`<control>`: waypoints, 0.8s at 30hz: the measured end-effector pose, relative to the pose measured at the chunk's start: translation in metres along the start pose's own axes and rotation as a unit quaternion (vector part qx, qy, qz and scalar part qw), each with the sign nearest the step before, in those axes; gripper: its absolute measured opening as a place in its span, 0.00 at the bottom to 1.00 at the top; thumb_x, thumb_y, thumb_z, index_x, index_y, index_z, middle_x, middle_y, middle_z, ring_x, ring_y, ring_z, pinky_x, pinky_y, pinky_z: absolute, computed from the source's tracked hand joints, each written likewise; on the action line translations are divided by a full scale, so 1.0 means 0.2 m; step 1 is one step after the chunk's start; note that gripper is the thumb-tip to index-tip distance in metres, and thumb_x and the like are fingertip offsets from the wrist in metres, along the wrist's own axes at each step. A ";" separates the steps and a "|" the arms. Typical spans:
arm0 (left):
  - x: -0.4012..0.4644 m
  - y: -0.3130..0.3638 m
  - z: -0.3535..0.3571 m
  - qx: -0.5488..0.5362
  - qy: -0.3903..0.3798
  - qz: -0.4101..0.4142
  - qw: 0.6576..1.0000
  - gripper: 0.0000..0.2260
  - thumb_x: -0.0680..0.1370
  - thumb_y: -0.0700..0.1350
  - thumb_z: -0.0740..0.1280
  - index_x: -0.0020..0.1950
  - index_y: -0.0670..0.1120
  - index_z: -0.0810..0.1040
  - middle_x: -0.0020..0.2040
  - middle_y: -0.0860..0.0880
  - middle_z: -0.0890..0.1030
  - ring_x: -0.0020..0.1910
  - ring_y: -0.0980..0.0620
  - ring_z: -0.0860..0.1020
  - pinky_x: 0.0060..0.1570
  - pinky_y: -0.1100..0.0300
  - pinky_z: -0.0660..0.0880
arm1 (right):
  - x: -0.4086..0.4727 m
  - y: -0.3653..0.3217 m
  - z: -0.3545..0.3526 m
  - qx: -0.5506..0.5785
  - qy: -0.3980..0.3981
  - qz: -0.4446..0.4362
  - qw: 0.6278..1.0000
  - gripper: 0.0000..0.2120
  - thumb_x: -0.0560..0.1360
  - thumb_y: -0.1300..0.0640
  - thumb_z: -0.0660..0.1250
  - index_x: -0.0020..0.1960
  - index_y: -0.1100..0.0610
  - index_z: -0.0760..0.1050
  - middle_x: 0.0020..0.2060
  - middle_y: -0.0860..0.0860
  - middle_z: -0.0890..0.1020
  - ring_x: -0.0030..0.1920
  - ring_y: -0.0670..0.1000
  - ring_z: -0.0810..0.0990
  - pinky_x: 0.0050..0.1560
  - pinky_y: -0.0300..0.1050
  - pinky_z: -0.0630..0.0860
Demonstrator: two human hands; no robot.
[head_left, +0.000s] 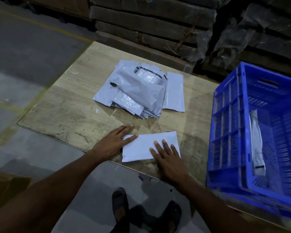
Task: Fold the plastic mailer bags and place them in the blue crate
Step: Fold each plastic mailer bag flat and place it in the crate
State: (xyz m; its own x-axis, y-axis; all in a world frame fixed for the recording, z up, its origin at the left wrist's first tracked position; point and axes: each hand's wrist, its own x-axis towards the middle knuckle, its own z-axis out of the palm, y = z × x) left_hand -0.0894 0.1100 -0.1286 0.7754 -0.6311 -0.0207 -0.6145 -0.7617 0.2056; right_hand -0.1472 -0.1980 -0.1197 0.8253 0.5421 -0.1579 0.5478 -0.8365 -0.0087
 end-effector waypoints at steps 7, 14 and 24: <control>0.08 0.25 -0.08 0.027 0.062 -0.006 0.998 0.25 0.69 0.43 0.71 0.66 0.38 0.81 0.66 0.37 0.81 0.64 0.38 0.81 0.65 0.40 0.75 | -0.02 -0.17 -0.06 0.090 0.135 0.105 0.981 0.27 0.85 0.46 0.45 0.73 0.57 0.72 0.76 0.56 0.69 0.77 0.60 0.64 0.73 0.65 0.59; 0.25 0.49 0.12 0.017 0.024 -0.137 0.990 0.28 0.85 0.53 0.48 0.78 0.39 0.69 0.79 0.40 0.68 0.80 0.42 0.64 0.77 0.42 0.63 | 0.22 -0.03 -0.02 0.064 0.121 0.107 0.985 0.24 0.80 0.53 0.52 0.69 0.62 0.75 0.68 0.58 0.77 0.71 0.61 0.74 0.70 0.59 0.59; 0.21 0.51 0.18 0.037 0.044 -0.141 0.988 0.28 0.86 0.54 0.48 0.83 0.42 0.60 0.84 0.44 0.58 0.83 0.44 0.53 0.79 0.42 0.57 | 0.15 -0.06 0.05 0.055 0.107 0.121 0.985 0.26 0.84 0.47 0.50 0.80 0.54 0.61 0.80 0.50 0.59 0.81 0.53 0.53 0.77 0.62 0.55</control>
State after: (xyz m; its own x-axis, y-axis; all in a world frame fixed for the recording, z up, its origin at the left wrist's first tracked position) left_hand -0.1247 0.0019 -0.1431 0.9247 -0.3803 0.0183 -0.3793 -0.9159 0.1312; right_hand -0.1303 -0.1723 -0.1342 0.9460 0.3210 0.0441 0.3240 -0.9403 -0.1046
